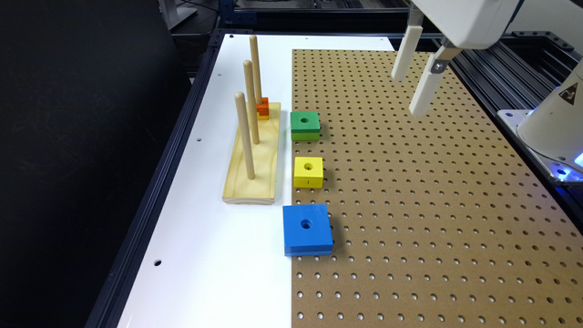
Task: Pick up yellow block.
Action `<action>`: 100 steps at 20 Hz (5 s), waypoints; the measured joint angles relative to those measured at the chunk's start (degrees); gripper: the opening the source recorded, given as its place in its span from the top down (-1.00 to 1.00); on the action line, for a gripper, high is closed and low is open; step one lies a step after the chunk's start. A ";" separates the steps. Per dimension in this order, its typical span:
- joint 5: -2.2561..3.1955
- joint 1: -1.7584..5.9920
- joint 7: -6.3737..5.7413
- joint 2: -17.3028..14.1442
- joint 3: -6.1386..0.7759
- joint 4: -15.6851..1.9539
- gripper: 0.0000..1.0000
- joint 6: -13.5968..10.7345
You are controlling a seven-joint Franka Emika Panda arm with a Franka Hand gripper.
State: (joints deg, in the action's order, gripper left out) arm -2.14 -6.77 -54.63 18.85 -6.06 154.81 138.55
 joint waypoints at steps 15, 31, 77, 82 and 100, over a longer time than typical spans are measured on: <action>-0.04 -0.18 -1.62 -6.08 -1.49 -5.63 -1.00 0.00; 0.22 2.34 -1.52 -12.91 -2.18 -12.71 -1.00 0.00; 1.42 4.61 -0.56 -28.07 -2.13 -16.62 -1.00 9.74; 1.47 4.57 -0.56 -29.32 -2.18 -17.79 -1.00 10.79; 1.58 4.51 -0.56 -34.62 -2.24 -22.04 -1.00 11.22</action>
State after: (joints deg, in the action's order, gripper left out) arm -0.57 -2.25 -55.20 -15.76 -8.29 132.78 149.78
